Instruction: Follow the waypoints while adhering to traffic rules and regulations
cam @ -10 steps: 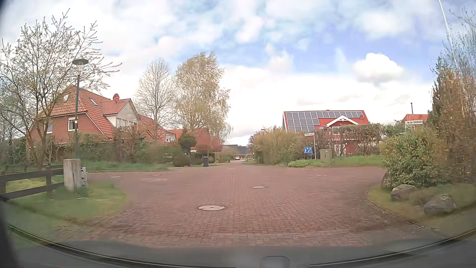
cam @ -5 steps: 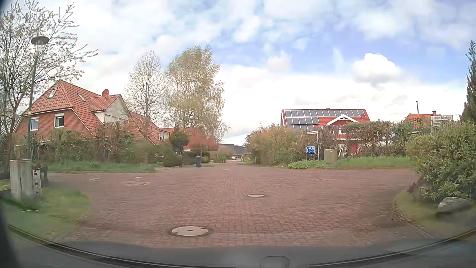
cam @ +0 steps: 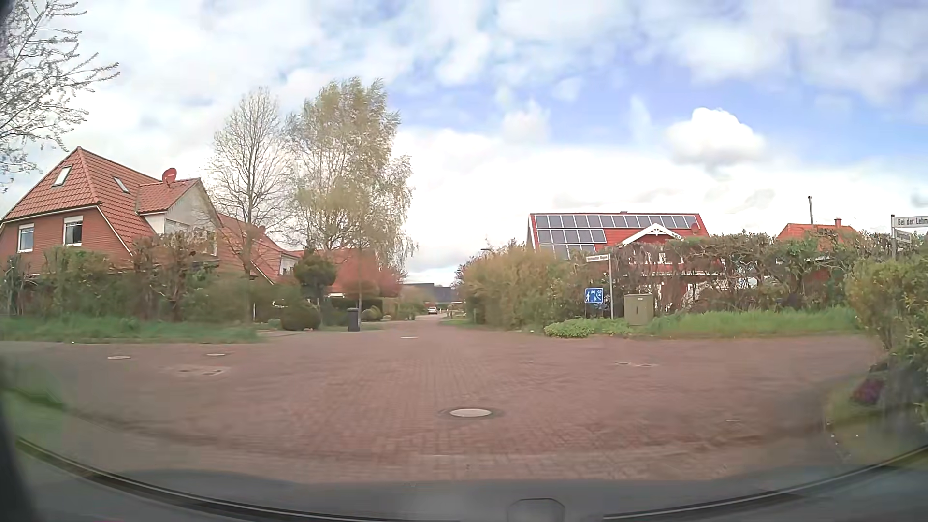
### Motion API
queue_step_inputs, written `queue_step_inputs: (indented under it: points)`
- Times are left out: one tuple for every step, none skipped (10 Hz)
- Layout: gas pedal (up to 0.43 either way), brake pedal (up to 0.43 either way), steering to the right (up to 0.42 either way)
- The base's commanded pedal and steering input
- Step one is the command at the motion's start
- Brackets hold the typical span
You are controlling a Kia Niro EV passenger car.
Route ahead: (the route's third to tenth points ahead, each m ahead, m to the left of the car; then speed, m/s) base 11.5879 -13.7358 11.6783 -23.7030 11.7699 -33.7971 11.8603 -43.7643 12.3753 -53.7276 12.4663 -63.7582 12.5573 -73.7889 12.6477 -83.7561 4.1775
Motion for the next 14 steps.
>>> queue_step_inputs:
  points:
    - [0.079,0.000,0.168]
    - [0.079,0.000,0.182]
    - [0.079,0.006,0.194]
    - [0.079,0.006,0.205]
    - [0.087,0.000,0.214]
    - [0.087,0.000,0.222]
    - [0.087,0.006,0.229]
    - [0.087,0.006,0.236]
    - [0.087,0.006,0.249]
    - [0.087,0.000,0.265]
    - [0.087,0.000,0.284]
    - [0.087,0.000,0.301]
    - [0.087,0.000,0.317]
    - [0.087,0.000,0.331]
